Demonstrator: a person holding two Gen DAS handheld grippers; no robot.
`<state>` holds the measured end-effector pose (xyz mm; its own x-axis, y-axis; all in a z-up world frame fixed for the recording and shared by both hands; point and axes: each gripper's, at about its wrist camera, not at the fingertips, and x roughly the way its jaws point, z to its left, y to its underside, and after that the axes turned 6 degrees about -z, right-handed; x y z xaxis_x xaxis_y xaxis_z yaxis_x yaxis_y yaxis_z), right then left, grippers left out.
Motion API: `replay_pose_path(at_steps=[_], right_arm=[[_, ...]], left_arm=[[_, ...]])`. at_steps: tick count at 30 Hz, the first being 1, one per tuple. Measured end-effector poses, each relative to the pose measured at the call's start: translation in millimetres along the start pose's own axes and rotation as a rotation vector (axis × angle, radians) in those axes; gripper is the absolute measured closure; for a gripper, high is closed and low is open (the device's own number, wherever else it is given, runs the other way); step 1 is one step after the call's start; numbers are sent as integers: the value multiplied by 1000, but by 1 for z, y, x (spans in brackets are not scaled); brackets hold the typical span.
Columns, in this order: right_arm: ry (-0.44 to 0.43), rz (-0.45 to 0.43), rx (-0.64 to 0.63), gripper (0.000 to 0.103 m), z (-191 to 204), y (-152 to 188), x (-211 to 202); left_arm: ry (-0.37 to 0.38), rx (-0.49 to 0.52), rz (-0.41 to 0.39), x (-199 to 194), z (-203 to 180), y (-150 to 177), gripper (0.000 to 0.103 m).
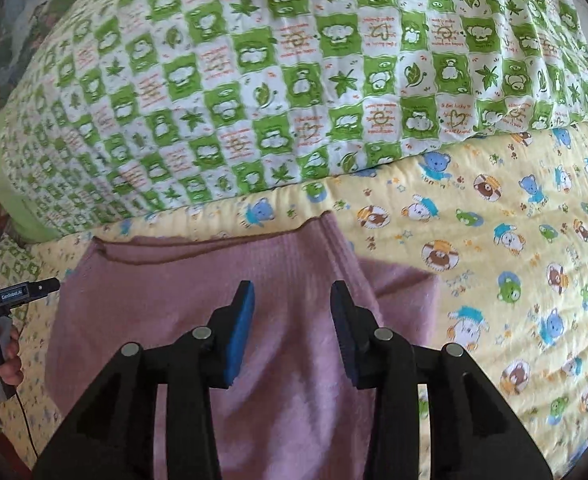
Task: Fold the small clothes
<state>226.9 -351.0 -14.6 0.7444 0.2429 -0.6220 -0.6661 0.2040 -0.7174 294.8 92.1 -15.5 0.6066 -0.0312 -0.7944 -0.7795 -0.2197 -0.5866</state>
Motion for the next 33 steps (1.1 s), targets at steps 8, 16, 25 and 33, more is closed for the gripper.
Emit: replay_pose_path(at_steps=[8, 16, 25, 33], right_arm=[[-100, 117, 14, 58, 46, 69, -20], [-131, 192, 74, 57, 58, 114, -37], [-156, 219, 61, 57, 72, 125, -45], [-145, 217, 93, 57, 60, 121, -45]], left_arm=[[24, -259, 175, -18, 57, 100, 20], [138, -487, 234, -10, 78, 155, 20], [172, -564, 126, -2, 77, 134, 46], [275, -325, 9, -33, 21, 103, 79]])
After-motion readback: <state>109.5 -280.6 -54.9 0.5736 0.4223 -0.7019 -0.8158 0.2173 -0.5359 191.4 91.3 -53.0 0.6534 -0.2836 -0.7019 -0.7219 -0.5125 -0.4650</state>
